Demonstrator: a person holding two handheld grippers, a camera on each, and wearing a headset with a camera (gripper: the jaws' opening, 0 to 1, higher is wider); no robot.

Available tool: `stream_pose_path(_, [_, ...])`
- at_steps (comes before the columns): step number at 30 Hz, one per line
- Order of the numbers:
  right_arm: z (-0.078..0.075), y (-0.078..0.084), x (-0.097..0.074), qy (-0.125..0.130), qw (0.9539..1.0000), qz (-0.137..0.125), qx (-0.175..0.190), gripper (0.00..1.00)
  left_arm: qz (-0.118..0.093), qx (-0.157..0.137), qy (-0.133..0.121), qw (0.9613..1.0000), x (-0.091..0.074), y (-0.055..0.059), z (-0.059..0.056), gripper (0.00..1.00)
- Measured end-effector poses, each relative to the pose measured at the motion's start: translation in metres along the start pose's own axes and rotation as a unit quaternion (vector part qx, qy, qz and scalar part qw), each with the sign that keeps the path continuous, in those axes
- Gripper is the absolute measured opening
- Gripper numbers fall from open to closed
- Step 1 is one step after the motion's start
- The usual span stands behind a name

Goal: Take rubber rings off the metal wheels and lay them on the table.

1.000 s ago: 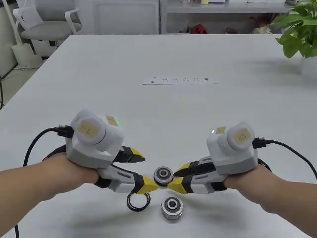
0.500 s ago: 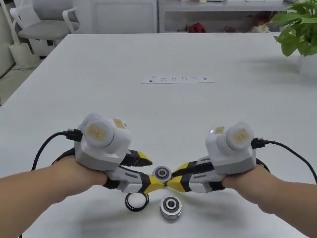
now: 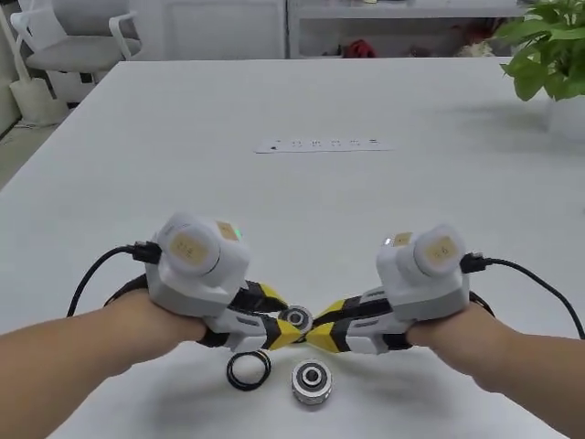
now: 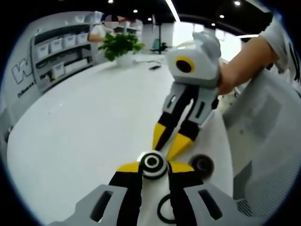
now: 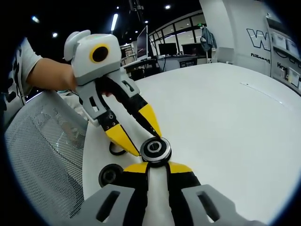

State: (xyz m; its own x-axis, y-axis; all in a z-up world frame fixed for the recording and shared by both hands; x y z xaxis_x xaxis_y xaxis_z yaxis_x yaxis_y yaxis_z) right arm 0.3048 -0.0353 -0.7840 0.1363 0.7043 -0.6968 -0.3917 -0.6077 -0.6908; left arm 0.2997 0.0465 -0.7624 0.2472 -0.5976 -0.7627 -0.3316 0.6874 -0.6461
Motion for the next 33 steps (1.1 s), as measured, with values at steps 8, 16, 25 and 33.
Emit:
stream_pose_path(8, [0.0004,0.0004,0.0000,0.001,1.0000,-0.001,0.000,0.11,-0.005,-0.004,-0.007,1.0000,0.0007,-0.0006,0.0008,0.16])
stream_pose_path(16, [0.0004,0.0011,0.0004,0.004,1.0000,-0.004,-0.001,0.10,-0.003,0.006,-0.023,0.9997,0.0013,-0.0006,0.0003,0.14])
stream_pose_path(25, [0.0006,0.0017,-0.0004,0.005,1.0000,-0.001,0.001,0.07,-0.004,0.001,-0.028,0.9996,0.0020,-0.0008,0.0016,0.13])
stream_pose_path(33, [-0.0019,0.0030,0.0003,0.004,0.9998,0.000,0.018,0.00,-0.002,0.004,-0.036,0.9993,0.0026,-0.0010,0.0019,0.13])
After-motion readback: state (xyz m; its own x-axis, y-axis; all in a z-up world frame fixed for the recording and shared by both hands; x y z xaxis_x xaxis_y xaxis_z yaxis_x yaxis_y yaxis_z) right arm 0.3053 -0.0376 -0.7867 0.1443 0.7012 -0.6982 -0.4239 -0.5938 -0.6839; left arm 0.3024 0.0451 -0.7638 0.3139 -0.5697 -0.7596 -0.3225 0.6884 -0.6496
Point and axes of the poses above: the centre of the closed fingertips' face, and the gripper's own axes: x roughly forward along the fingers, z roughly to its left, y roughly out of its underside, the point moved 5 cm from there along -x, roughly backward along the fingers, and after that the axes turned 11 degrees about z, right-handed, at the moved point
